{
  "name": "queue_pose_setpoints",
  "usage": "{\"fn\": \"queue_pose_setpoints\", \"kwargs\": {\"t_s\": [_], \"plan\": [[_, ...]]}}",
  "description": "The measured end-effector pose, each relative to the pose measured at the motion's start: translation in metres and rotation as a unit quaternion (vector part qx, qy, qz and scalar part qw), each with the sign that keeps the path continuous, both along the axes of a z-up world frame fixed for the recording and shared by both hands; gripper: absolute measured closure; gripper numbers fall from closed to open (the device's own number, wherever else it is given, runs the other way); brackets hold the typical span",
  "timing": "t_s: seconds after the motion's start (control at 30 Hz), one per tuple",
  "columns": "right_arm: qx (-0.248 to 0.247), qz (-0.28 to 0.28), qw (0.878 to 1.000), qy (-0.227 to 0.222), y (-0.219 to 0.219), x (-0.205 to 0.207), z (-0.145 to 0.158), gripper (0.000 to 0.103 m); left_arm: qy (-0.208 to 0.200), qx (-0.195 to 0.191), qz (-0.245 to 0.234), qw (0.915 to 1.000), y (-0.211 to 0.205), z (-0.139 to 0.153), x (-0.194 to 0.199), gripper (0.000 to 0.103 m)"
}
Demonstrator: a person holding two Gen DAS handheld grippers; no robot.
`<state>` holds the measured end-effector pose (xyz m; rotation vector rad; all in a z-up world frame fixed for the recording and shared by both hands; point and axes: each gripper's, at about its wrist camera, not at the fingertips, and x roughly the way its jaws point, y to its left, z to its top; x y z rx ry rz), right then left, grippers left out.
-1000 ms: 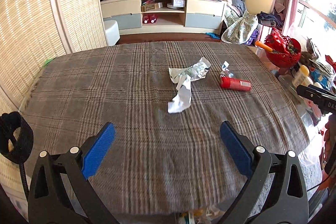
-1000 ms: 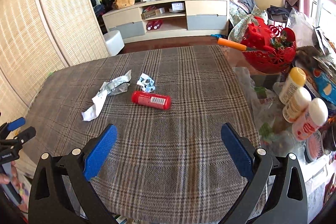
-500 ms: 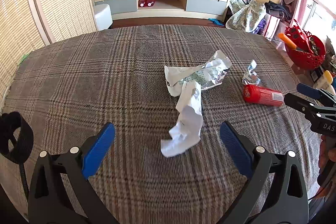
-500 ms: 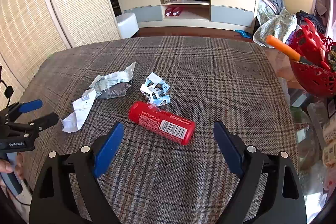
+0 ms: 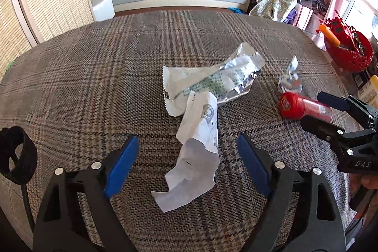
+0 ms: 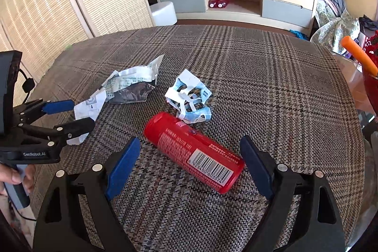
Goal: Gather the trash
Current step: 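Grasp the white paper with the left gripper while the right grasps the red tube, then carry the paper and red tube over the bin and release both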
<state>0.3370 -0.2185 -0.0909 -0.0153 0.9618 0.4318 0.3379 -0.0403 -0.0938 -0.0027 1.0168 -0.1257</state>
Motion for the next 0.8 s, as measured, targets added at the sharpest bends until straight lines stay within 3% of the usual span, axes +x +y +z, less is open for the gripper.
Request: {"fn": "queue_pose_setpoints", "kwargs": {"t_s": [0.07, 0.1, 0.2, 0.27, 0.33, 0.53, 0.8], "plan": [[-0.006, -0.004, 1.000, 0.009, 0.000, 0.000, -0.005, 0.030, 0.006, 0.006, -0.005, 1.0000, -0.003, -0.007, 0.001, 0.032], [-0.009, -0.008, 1.000, 0.009, 0.000, 0.000, -0.006, 0.042, 0.006, 0.015, -0.009, 0.9998, -0.006, -0.010, 0.001, 0.032], [-0.010, -0.009, 1.000, 0.004, 0.000, -0.001, -0.006, 0.049, -0.006, 0.031, -0.020, 0.9993, -0.010, -0.010, -0.002, 0.041], [-0.008, -0.009, 1.000, 0.004, 0.002, -0.003, -0.006, 0.056, -0.011, 0.034, -0.022, 0.9991, -0.010, -0.007, -0.004, 0.064], [-0.004, -0.002, 1.000, 0.005, 0.003, -0.008, -0.004, 0.065, -0.012, 0.034, -0.025, 0.9990, -0.009, -0.005, -0.007, 0.072], [0.008, 0.013, 1.000, 0.009, 0.015, -0.043, 0.002, 0.069, -0.014, 0.016, -0.050, 0.9985, -0.006, -0.003, -0.028, 0.076], [0.026, 0.003, 1.000, 0.015, 0.013, -0.116, 0.014, 0.070, -0.006, 0.001, -0.048, 0.9988, 0.001, 0.005, -0.094, 0.077]]}}
